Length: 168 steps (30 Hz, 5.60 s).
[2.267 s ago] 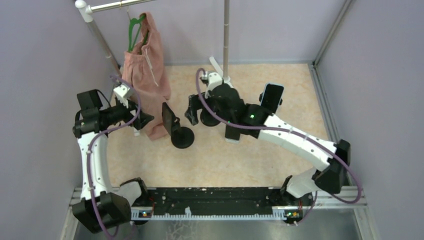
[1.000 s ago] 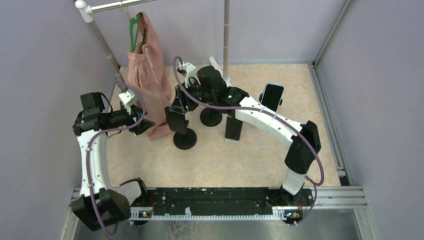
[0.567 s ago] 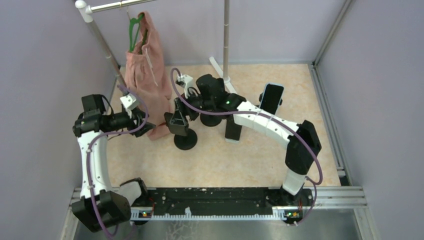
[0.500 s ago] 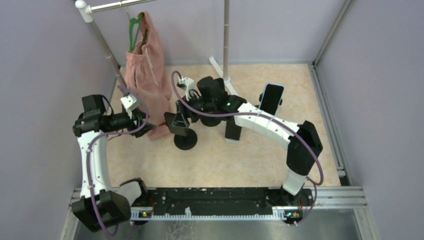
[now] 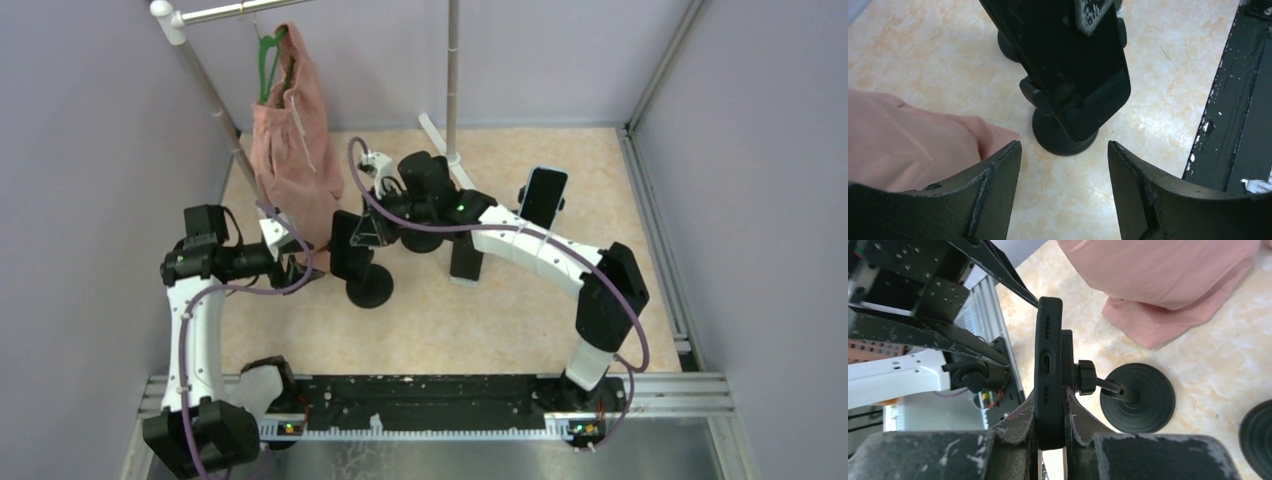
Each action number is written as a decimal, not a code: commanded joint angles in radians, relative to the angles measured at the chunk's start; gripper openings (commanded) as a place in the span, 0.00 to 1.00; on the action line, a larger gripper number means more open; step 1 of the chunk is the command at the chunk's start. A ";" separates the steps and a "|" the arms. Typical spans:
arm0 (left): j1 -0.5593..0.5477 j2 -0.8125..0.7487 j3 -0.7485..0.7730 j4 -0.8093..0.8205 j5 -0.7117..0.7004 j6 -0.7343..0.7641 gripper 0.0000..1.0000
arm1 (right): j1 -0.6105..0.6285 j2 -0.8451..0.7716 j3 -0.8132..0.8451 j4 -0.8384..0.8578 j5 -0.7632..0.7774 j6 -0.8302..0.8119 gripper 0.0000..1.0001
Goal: Remove the phone from the phone stand
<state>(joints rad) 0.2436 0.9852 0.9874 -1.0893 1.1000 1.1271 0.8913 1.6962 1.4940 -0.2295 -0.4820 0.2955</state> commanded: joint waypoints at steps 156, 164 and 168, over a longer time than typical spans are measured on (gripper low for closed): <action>-0.168 -0.036 -0.083 0.816 -0.524 -0.857 0.00 | 0.050 -0.373 -0.241 1.052 -0.537 0.837 0.00; -0.168 -0.023 -0.023 0.676 -0.161 -0.850 0.67 | -0.056 -0.413 -0.178 0.596 -0.580 0.514 0.00; -0.167 -0.075 0.029 0.556 -0.050 -0.730 0.90 | -0.167 -0.402 -0.300 1.029 -0.677 0.841 0.00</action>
<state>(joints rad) 0.0288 0.9379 0.9531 -0.4545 1.0767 0.2550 0.7921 1.4075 1.2079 0.4351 -0.8379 0.8127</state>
